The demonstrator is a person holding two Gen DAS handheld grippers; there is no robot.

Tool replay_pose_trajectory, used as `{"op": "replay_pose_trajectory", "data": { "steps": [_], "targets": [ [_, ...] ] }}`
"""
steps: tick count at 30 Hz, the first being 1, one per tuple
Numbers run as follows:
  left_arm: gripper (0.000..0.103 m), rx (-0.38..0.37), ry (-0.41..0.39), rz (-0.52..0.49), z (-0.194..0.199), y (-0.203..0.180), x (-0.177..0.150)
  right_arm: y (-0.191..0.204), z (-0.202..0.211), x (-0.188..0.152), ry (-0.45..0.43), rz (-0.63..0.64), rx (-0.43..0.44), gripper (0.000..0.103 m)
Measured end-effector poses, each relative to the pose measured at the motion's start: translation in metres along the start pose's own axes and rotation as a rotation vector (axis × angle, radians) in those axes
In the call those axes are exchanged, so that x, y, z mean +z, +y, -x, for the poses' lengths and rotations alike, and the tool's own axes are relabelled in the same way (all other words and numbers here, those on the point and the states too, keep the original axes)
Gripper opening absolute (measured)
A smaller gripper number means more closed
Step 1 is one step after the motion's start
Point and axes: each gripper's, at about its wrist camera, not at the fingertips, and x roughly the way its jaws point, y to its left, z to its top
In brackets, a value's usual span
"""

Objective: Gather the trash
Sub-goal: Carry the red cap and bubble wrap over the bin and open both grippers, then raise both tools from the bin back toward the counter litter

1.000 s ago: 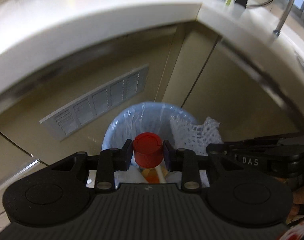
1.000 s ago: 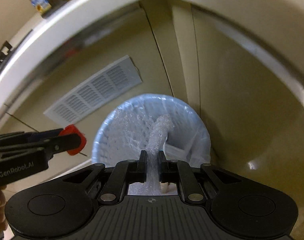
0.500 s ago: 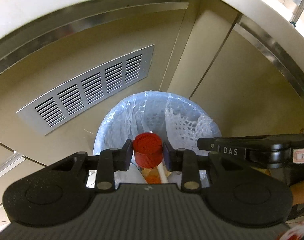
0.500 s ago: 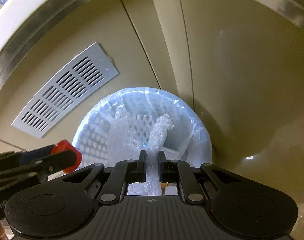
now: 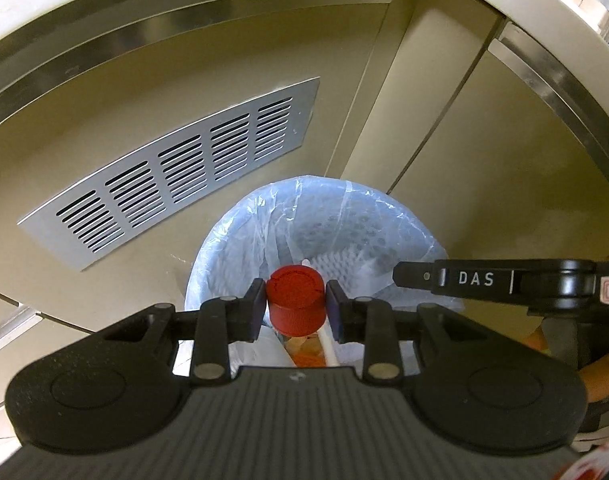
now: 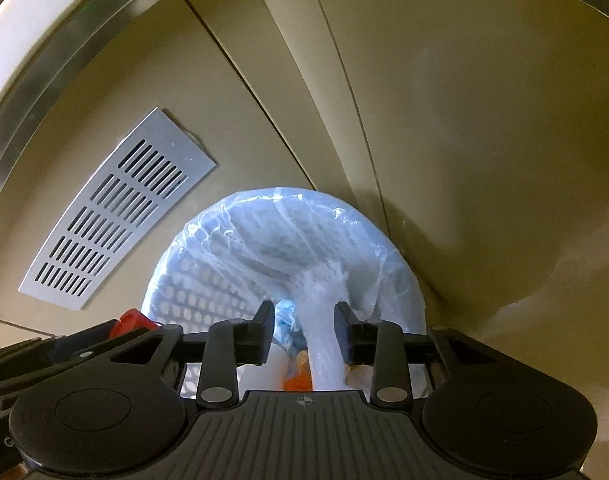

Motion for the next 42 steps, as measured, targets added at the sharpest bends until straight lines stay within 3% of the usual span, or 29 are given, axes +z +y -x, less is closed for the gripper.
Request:
{"op": "replay_pose_trajectory", "data": {
  "steps": [12,20,42],
  "targets": [
    [0.029,-0.014,0.013,-0.009,-0.009,-0.003,0.006,-0.003,0.006,0.002,0.000,0.025,-0.037,0.035],
    [0.046,-0.027,-0.007,-0.019,-0.004,-0.004,0.011,-0.003,0.008,0.003,0.001,0.022,-0.037,0.035],
    [0.046,0.007,0.016,0.027,0.033,0.014,-0.002,0.020,0.041,-0.004,-0.021,0.083,-0.029,0.035]
  ]
}}
